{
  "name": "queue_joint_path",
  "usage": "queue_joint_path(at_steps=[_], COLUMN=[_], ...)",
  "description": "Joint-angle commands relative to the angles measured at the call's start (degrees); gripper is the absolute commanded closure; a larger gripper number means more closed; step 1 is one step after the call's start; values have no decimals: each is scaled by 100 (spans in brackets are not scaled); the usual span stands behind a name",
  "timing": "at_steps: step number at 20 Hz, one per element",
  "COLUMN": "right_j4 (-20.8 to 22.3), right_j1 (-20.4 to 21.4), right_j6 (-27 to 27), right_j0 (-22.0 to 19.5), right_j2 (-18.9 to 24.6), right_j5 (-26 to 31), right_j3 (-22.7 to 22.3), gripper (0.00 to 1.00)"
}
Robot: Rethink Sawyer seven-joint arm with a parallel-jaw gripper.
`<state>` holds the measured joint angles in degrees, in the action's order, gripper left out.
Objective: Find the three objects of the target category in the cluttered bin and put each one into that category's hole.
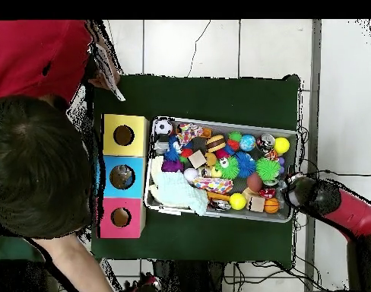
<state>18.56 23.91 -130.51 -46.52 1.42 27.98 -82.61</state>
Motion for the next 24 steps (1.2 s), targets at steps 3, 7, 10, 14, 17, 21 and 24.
queue_joint_path(at_steps=[3,7,10,14,17,21,24], right_j4=[-683,-858,-926,-974,-1021,-1008,-979], right_j1=[58,199,235,124,48,-49,-154], right_j6=[-908,-897,-925,-894,-812,-669,-544], right_j0=[650,808,932,981,960,945,850], right_j2=[214,72,-45,-123,-129,-169,-115], right_j5=[587,747,653,456,360,275,152], right_j3=[-1034,-1090,-1141,-1117,-1096,-1013,-959], gripper=[0,0,0,0,0,0,0])
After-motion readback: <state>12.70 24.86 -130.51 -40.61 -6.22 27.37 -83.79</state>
